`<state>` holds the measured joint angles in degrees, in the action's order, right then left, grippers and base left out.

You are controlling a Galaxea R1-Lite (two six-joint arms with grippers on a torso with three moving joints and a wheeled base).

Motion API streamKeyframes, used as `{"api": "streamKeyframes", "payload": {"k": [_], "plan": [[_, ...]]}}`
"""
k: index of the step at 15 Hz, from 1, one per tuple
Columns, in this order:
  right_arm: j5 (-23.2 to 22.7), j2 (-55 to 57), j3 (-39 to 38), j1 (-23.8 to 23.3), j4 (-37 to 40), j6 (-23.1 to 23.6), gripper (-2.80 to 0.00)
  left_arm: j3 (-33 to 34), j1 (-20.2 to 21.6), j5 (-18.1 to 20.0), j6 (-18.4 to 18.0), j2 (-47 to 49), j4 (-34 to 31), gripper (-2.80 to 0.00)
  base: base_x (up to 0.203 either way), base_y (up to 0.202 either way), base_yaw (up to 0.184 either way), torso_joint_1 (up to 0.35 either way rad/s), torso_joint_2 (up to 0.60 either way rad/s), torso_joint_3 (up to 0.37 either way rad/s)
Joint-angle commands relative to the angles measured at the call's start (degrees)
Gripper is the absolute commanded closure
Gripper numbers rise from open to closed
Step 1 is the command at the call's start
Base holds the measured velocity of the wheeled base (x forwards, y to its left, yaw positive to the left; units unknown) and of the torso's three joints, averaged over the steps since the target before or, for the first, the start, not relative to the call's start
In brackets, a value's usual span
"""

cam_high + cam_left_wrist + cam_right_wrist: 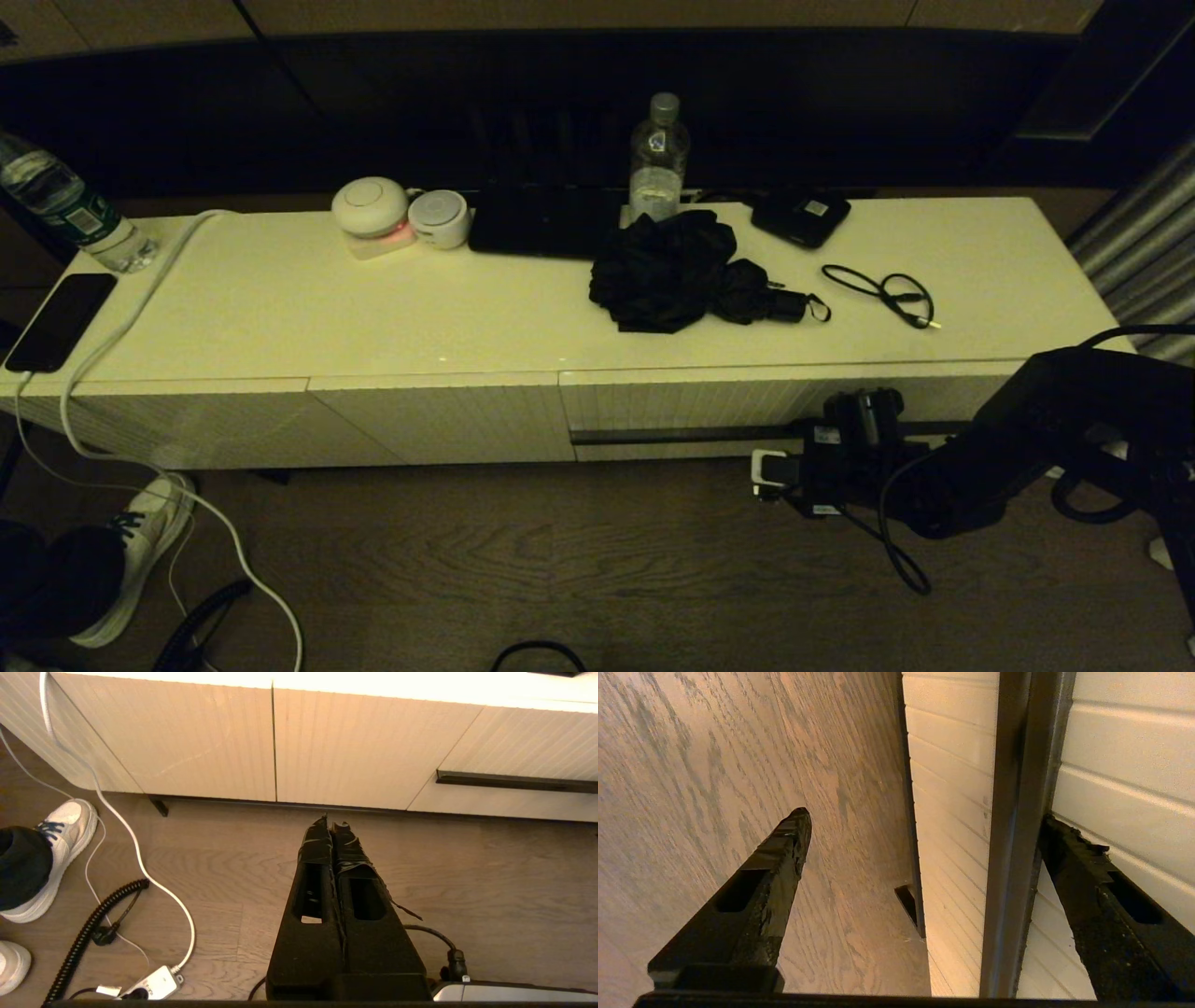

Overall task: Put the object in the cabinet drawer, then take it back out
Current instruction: Open the drawer

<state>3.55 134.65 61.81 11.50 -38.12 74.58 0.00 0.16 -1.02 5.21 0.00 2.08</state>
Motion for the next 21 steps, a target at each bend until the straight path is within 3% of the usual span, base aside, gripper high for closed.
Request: {"api": "streamKeyframes", "payload": {"k": [1,12,21], "plan": [[0.06,0.44,-0.73,0.02,0.15,0.39,-2.8,0.0,0.02,-0.04,0.07,-0.09,0.02,0.0,0.0,0.0,0.0,0.0,0.0,0.0],[-0.03,-2.29,-7.32,0.59,-0.38,0.21,-2.8,0.0,0.02,-0.04,0.07,-0.09,0.02,0.0,0.0,0.0,0.0,0.0,0.0,0.0],[-0.38,-8.94,-18.19,2.45,-0.38,-0.94,-2.8,0.0,0.02,-0.04,0.07,-0.09,0.02,0.0,0.0,0.0,0.0,0.0,0.0,0.0]]}}
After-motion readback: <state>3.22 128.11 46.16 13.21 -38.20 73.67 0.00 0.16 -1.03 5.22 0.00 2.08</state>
